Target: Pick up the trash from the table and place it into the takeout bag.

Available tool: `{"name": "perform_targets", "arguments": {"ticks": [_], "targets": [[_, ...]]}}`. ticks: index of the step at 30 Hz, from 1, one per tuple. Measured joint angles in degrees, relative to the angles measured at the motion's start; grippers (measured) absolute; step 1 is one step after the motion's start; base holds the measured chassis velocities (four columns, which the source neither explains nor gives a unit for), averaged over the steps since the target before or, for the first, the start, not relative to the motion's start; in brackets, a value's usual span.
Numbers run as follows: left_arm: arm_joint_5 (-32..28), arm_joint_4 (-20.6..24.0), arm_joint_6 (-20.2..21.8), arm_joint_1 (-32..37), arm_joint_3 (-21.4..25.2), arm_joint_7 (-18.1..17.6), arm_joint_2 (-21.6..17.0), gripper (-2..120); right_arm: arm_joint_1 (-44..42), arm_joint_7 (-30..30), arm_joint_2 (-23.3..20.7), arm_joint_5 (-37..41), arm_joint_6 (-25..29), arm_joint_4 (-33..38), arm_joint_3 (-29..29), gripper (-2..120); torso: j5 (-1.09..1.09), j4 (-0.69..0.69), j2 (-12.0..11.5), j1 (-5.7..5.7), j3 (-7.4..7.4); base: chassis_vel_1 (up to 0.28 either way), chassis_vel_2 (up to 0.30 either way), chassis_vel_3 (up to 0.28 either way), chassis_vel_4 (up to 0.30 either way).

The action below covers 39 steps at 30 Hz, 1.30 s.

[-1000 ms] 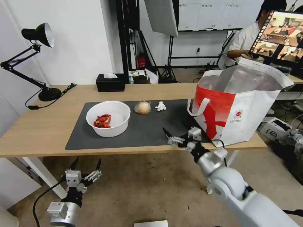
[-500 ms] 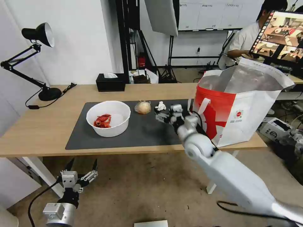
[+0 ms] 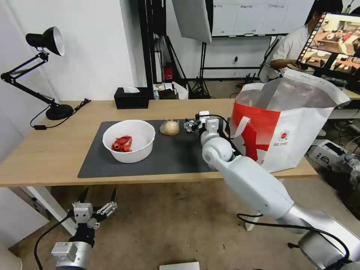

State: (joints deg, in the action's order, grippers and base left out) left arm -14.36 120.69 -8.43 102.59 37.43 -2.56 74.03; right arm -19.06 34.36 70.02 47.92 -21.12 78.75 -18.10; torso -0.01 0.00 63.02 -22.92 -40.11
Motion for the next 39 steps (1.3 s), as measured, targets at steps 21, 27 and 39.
{"name": "perform_targets", "arguments": {"ticks": [21, 27, 39], "targets": [[0.1, 0.1, -0.4, 0.6, 0.0, 0.1, 0.4, 100, 4.2, -4.3, 2.8, 0.4, -5.8, -9.5, -0.1, 100, 0.01, 0.0, 0.0, 0.0, 0.0, 0.0, 0.0, 0.0, 0.0], [0.1, 0.3, -0.8, 0.7, -0.1, 0.1, 0.0, 100, 5.6, -7.6, 3.4, 0.0, -6.8, -12.4, -0.4, 100, 0.0, 0.0, 0.0, 0.0, 0.0, 0.0, 0.0, 0.0, 0.0], [0.0, -0.2, -0.8, 0.5, -0.4, 0.1, -0.3, 100, 7.3, -14.3, 4.7, -2.0, -7.0, -17.2, -0.3, 100, 0.0, 0.0, 0.0, 0.01, 0.0, 0.0, 0.0, 0.0, 0.0]]}}
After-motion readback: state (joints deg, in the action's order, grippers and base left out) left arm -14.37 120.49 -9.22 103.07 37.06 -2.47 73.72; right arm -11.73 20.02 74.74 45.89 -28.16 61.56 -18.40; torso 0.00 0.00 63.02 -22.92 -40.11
